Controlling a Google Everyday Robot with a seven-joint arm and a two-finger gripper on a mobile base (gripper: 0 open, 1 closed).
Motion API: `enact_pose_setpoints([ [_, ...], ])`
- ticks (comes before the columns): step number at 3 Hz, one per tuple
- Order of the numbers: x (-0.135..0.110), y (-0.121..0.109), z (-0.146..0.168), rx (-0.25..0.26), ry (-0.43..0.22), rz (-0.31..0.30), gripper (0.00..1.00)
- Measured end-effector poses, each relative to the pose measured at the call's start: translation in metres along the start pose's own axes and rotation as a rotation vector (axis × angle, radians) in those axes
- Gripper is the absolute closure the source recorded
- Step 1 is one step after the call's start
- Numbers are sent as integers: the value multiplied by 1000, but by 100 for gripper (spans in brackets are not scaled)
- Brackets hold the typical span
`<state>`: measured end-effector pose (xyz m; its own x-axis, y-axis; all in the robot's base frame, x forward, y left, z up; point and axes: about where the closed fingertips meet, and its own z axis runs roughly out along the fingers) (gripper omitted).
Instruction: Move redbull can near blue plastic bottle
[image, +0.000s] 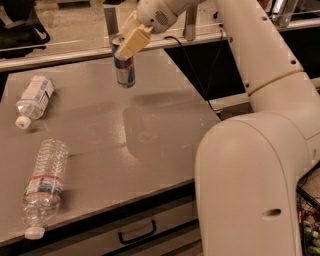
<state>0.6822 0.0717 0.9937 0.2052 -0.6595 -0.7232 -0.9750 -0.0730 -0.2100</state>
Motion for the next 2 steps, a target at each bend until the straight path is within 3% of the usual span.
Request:
enact_pose_setpoints([
  [1, -40, 5, 30, -56, -38, -60, 100],
  [2, -40, 5, 30, -56, -38, -60, 100],
])
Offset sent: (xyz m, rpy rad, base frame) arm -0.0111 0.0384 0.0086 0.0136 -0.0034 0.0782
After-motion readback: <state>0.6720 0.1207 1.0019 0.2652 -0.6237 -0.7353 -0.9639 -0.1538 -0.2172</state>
